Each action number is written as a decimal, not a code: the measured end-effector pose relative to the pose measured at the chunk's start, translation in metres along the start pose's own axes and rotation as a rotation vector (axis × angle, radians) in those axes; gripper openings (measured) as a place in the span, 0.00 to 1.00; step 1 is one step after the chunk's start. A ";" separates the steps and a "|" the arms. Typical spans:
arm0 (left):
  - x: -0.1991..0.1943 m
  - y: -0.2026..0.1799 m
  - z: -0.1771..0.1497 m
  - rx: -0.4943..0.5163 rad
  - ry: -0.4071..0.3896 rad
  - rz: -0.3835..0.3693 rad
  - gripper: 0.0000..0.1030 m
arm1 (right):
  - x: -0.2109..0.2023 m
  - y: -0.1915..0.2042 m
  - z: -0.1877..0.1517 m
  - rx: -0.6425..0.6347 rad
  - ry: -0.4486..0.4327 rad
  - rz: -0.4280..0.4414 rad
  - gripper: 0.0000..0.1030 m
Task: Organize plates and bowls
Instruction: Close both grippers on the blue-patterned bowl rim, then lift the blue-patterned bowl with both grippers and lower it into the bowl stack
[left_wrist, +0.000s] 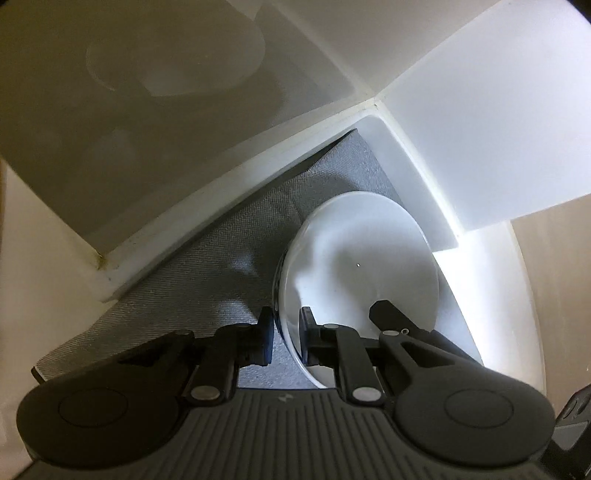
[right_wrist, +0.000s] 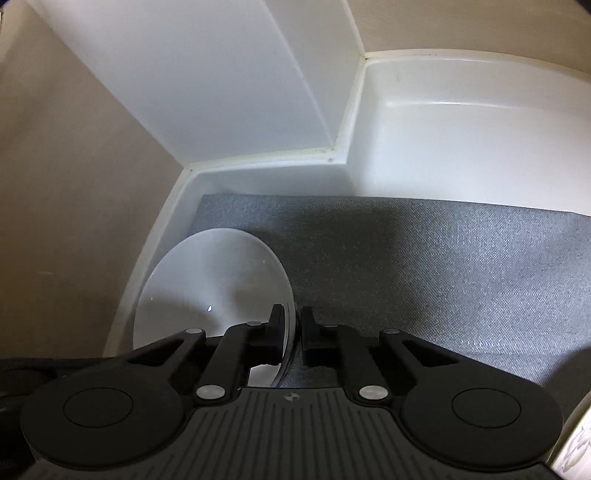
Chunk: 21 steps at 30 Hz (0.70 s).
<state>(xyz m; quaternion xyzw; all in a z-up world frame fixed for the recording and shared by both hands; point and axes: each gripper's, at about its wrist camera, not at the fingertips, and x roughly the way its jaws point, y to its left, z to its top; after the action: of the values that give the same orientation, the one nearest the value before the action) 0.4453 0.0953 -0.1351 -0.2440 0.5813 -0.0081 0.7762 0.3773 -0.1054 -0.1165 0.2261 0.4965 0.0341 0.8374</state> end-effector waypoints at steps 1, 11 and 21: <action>-0.001 0.000 0.000 0.004 0.003 -0.003 0.15 | 0.000 -0.001 0.000 0.004 0.008 0.003 0.10; -0.042 -0.009 -0.018 0.110 -0.031 -0.054 0.15 | -0.039 0.007 -0.009 -0.041 -0.051 0.007 0.10; -0.100 -0.010 -0.050 0.185 -0.090 -0.098 0.16 | -0.102 0.022 -0.028 -0.087 -0.137 0.023 0.10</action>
<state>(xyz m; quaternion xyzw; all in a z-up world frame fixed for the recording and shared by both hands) 0.3700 0.0976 -0.0520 -0.1996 0.5301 -0.0886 0.8193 0.3055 -0.1044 -0.0356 0.1970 0.4333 0.0499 0.8781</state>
